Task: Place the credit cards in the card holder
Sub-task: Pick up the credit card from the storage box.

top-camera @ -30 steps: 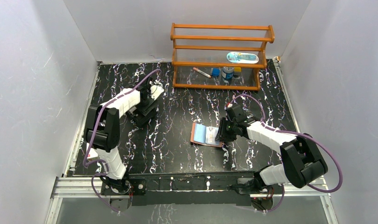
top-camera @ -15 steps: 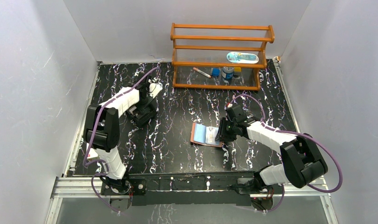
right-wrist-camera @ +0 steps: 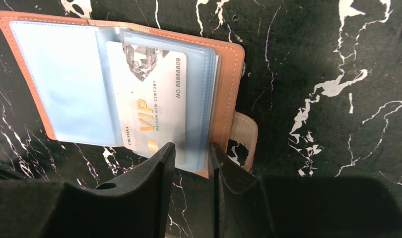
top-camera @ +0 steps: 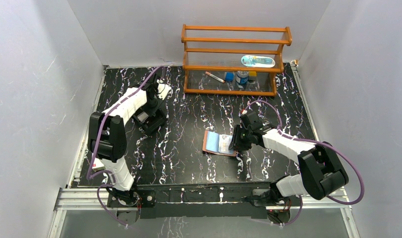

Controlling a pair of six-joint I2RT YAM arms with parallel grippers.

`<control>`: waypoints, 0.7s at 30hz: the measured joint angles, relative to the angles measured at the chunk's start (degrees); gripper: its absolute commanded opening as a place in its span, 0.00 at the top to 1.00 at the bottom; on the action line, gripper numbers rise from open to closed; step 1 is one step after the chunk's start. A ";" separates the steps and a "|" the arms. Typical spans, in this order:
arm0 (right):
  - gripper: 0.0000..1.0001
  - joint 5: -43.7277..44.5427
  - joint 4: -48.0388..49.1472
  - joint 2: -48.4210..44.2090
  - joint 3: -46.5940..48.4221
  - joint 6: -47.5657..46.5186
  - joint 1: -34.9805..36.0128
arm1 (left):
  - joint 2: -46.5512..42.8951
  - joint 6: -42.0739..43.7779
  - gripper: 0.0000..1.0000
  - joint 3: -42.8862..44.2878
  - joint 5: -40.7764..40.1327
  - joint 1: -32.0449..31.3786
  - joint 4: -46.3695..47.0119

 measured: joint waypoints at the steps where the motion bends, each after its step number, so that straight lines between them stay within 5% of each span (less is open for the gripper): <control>1: 0.61 0.00 0.00 0.00 0.00 0.00 0.00 | -0.22 -0.76 1.00 0.07 0.70 0.00 -0.46; 21: 0.60 0.00 -0.42 -1.90 0.00 -0.11 0.00 | -4.26 -12.96 1.00 3.10 -0.02 0.00 -8.37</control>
